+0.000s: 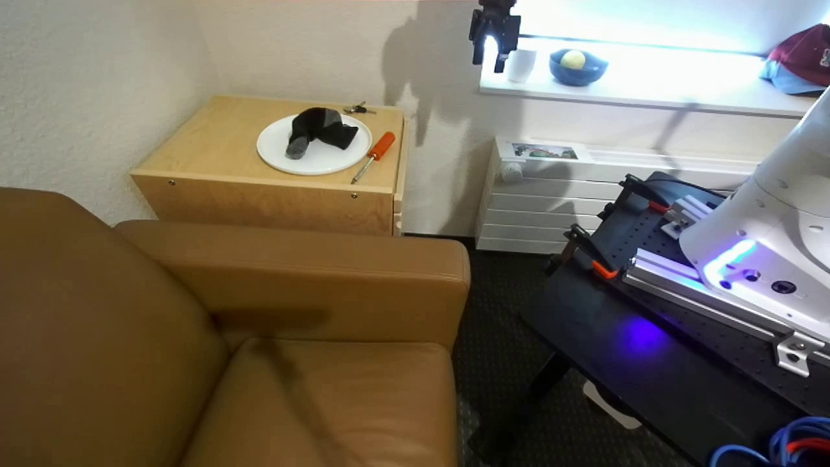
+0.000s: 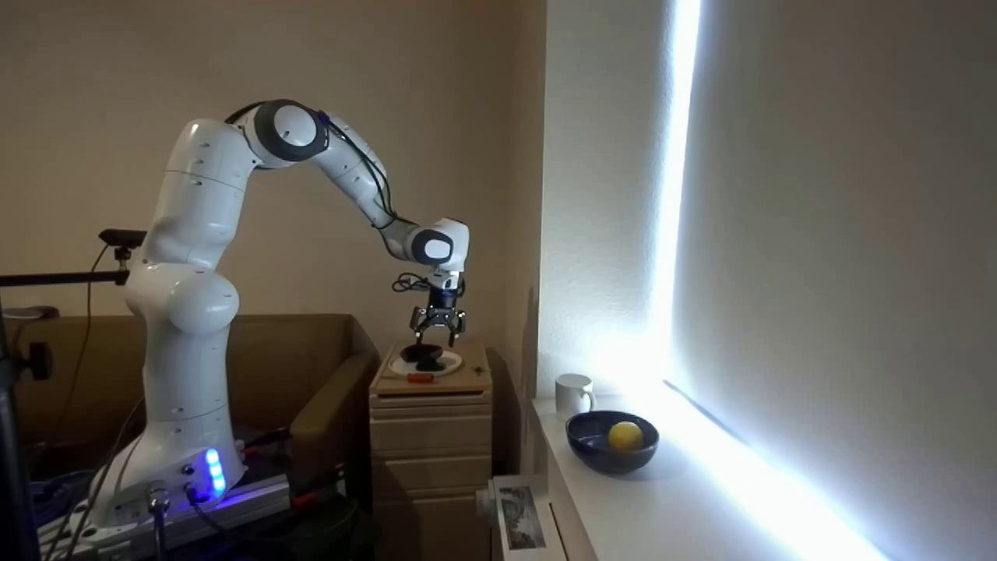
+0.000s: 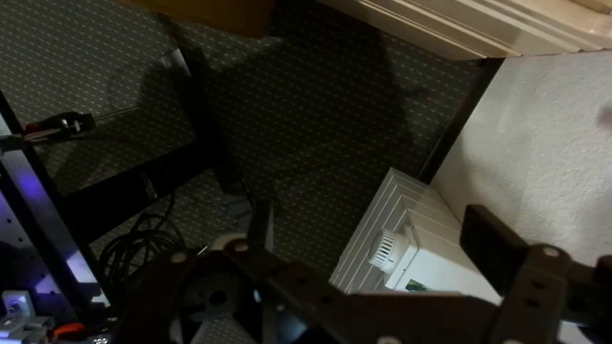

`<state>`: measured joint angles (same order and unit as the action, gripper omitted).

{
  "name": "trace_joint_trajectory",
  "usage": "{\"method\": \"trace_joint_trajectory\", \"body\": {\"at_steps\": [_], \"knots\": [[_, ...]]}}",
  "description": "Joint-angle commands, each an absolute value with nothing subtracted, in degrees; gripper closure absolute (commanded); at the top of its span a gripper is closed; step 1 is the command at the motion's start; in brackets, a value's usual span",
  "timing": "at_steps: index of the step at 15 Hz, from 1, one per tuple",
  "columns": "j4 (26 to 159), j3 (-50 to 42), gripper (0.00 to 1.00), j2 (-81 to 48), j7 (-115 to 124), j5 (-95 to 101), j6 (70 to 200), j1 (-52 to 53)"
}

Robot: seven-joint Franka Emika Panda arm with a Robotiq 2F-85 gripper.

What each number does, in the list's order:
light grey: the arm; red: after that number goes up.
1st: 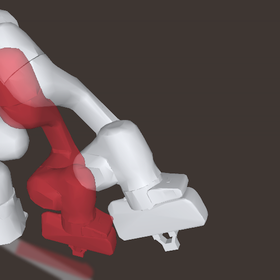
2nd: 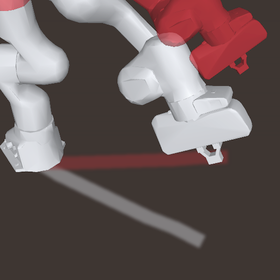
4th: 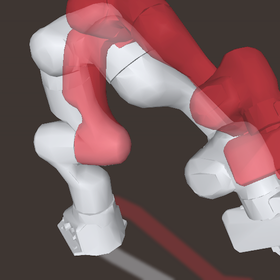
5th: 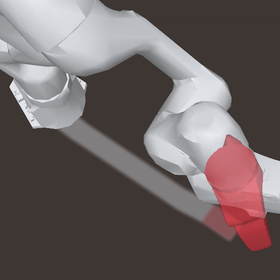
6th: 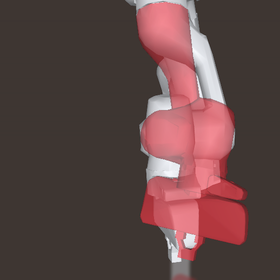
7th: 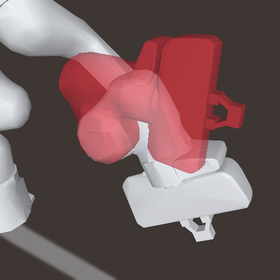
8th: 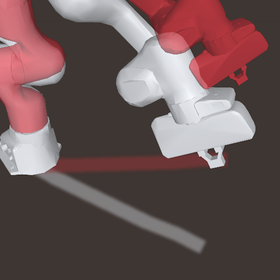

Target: Put the lemon in the bowl on the windowsill then put the sock on the nightstand

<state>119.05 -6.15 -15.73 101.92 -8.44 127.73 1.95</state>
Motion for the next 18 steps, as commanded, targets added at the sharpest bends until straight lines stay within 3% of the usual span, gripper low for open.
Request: {"method": "trace_joint_trajectory", "body": {"at_steps": [1,4,12,16,18], "knots": [[119.1,-5.7,0.00,-15.5,101.9,-8.1,127.7,1.4],[117.6,-2.3,0.00,-18.9,95.1,-12.1,125.6,1.7],[106.9,8.9,0.00,-31.5,90.6,-20.9,143.5,10.7],[107.5,7.9,0.00,-31.2,92.9,-19.8,143.4,12.7],[106.3,7.2,0.00,-33.6,92.8,-20.1,151.0,13.0]]}}
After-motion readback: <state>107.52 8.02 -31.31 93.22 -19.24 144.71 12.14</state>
